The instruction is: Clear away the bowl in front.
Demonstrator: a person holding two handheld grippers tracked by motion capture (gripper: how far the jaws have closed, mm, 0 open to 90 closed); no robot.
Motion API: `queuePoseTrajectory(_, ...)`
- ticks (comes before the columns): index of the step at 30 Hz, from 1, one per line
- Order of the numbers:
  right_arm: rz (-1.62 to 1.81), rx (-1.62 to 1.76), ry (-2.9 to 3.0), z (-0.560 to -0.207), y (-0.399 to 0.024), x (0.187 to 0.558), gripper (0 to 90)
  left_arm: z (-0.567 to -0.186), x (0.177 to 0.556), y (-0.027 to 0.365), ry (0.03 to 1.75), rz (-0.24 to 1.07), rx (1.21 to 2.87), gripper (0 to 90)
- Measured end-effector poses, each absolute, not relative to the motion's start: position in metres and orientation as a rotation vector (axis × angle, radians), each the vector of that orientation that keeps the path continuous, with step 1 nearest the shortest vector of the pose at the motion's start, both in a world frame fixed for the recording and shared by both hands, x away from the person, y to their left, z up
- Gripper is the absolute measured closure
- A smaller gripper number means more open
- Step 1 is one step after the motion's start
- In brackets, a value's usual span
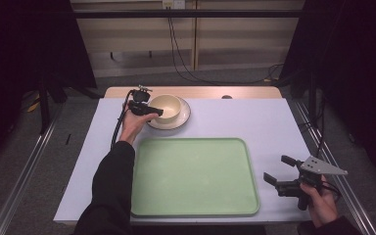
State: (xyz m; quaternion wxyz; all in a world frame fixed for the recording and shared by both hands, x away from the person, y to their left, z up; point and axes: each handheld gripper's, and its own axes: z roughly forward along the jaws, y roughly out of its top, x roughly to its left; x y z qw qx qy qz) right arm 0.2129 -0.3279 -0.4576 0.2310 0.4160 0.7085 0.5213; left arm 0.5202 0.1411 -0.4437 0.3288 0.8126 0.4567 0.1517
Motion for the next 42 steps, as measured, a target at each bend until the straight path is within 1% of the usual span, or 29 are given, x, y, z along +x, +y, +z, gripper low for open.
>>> queuePoseTrajectory(2, 1.436, 1.144, 1.948, -0.458, -0.328, 0.213, 1.4, -0.443, 0.521, 0.138, 1.202, 0.444, 2.144, 24.9)
queuePoseTrajectory(4, 1.435, 1.144, 1.947, -0.458, -0.328, 0.213, 1.4, -0.443, 0.521, 0.136, 1.214, 0.454, 2.135, 23.7)
queuePoseTrajectory(5, 1.434, 1.143, 1.950, -0.457, -0.328, 0.213, 1.4, -0.442, 0.522, 0.136, 1.221, 0.423, 2.134, 29.3)
queuePoseTrajectory(6, 1.434, 1.143, 1.950, -0.457, -0.328, 0.213, 1.4, -0.442, 0.522, 0.136, 1.221, 0.423, 2.134, 35.1)
queuePoseTrajectory(10, 1.433, 1.144, 1.952, -0.458, -0.328, 0.213, 1.4, -0.443, 0.525, 0.132, 1.247, 0.416, 2.147, 38.2)
queuePoseTrajectory(11, 1.433, 1.140, 1.951, -0.458, -0.328, 0.213, 1.4, -0.444, 0.526, 0.130, 1.233, 0.379, 2.174, 42.6)
queuePoseTrajectory(13, 1.432, 1.141, 1.951, -0.458, -0.328, 0.213, 1.4, -0.444, 0.526, 0.128, 1.239, 0.389, 2.170, 43.5)
queuePoseTrajectory(14, 1.433, 1.141, 1.949, -0.458, -0.328, 0.213, 1.4, -0.446, 0.528, 0.130, 1.266, 0.383, 2.165, 45.8)
queuePoseTrajectory(15, 1.433, 1.141, 1.949, -0.458, -0.328, 0.213, 1.4, -0.446, 0.528, 0.130, 1.266, 0.383, 2.165, 51.4)
queuePoseTrajectory(16, 1.429, 1.140, 1.951, -0.458, -0.328, 0.213, 1.4, -0.446, 0.528, 0.131, 1.274, 0.375, 2.159, 51.4)
queuePoseTrajectory(17, 1.429, 1.138, 1.951, -0.458, -0.328, 0.213, 1.4, -0.447, 0.530, 0.132, 1.302, 0.353, 2.133, 53.6)
queuePoseTrajectory(19, 1.431, 1.139, 1.951, -0.458, -0.328, 0.213, 1.4, -0.448, 0.530, 0.132, 1.310, 0.354, 2.139, 58.3)
queuePoseTrajectory(20, 1.431, 1.139, 1.951, -0.458, -0.328, 0.213, 1.4, -0.448, 0.530, 0.132, 1.321, 0.348, 2.142, 58.3)
queuePoseTrajectory(22, 1.432, 1.138, 1.952, -0.458, -0.328, 0.213, 1.4, -0.450, 0.531, 0.133, 1.327, 0.332, 2.143, 62.9)
queuePoseTrajectory(23, 1.430, 1.137, 1.950, -0.457, -0.328, 0.213, 1.4, -0.451, 0.531, 0.135, 1.332, 0.310, 2.153, 63.6)
queuePoseTrajectory(26, 1.430, 1.137, 1.950, -0.458, -0.328, 0.213, 1.4, -0.451, 0.532, 0.135, 1.339, 0.305, 2.150, 68.9)
queuePoseTrajectory(27, 1.429, 1.138, 1.951, -0.458, -0.328, 0.213, 1.4, -0.451, 0.532, 0.137, 1.337, 0.277, 2.150, 70.9)
queuePoseTrajectory(33, 1.429, 1.136, 1.949, -0.458, -0.328, 0.213, 1.4, -0.451, 0.533, 0.139, 1.350, 0.257, 2.142, 74.1)
queuePoseTrajectory(37, 1.431, 1.140, 1.945, -0.457, -0.328, 0.213, 1.4, -0.450, 0.534, 0.141, 1.355, 0.226, 2.140, 78.7)
queuePoseTrajectory(40, 1.432, 1.139, 1.947, -0.457, -0.328, 0.213, 1.4, -0.450, 0.534, 0.141, 1.382, 0.231, 2.121, 79.5)
queuePoseTrajectory(42, 1.430, 1.138, 1.952, -0.457, -0.328, 0.213, 1.4, -0.450, 0.534, 0.143, 1.382, 0.204, 2.115, 80.5)
